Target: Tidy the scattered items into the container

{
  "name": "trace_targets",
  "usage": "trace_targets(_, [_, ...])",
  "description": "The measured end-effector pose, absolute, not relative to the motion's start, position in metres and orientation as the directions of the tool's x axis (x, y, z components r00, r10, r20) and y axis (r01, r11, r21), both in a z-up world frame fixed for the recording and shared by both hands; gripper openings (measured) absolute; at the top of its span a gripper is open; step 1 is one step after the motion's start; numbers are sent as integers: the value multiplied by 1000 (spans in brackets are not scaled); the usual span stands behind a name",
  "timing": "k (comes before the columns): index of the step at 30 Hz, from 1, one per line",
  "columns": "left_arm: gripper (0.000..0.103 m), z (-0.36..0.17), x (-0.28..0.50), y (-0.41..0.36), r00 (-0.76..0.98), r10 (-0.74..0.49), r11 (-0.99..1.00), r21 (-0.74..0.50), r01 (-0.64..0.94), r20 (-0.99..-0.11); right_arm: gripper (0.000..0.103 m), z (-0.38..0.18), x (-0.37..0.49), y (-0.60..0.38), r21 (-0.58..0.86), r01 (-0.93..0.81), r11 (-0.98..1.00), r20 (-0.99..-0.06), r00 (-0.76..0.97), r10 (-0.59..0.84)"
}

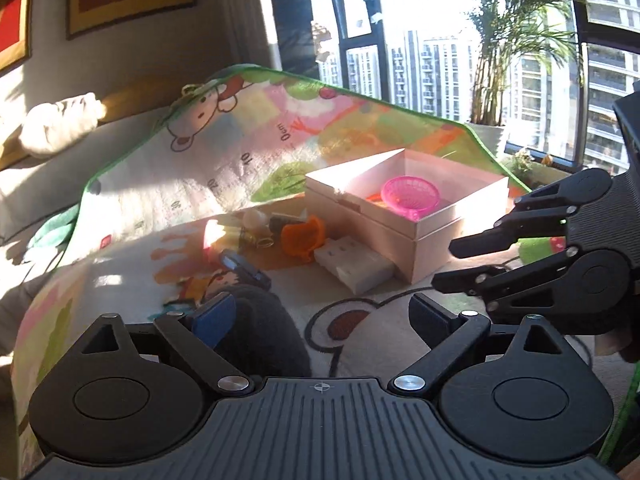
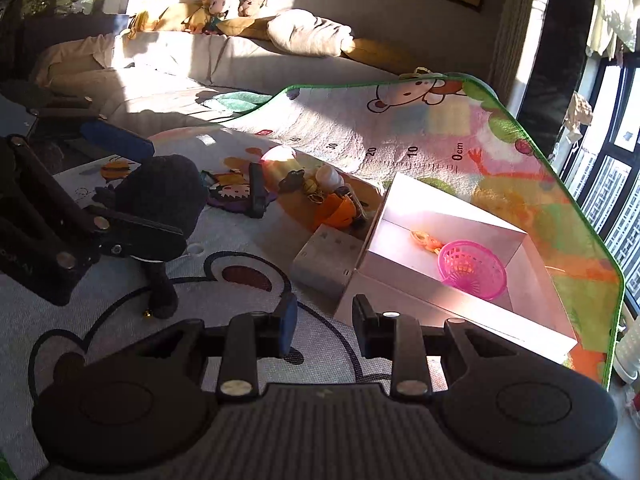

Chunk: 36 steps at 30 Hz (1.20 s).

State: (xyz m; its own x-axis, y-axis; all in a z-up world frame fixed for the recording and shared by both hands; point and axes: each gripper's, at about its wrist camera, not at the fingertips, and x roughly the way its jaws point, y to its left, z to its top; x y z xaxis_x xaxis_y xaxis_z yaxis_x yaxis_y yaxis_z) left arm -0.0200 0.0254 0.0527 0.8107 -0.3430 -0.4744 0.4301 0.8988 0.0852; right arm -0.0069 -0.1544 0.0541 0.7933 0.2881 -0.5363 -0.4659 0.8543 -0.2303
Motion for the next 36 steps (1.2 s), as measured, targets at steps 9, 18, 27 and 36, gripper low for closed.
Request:
trace_targets(9, [100, 8, 12, -33, 693, -432, 775, 155, 612, -577, 32, 55, -20, -219, -107, -352, 930, -519, 818, 249])
trace_targets(18, [100, 4, 76, -28, 654, -460, 731, 163, 663, -600, 33, 36, -13, -233, -5, -344, 939, -548, 786, 286])
trace_targets(27, [102, 10, 140, -23, 487, -613, 661, -67, 747, -622, 55, 36, -14, -247, 15, -333, 943, -539, 792, 288])
trace_targets(36, [103, 10, 172, -22, 407, -611, 612, -78, 787, -679, 57, 30, 5, -253, 47, -317, 947, -572, 769, 286])
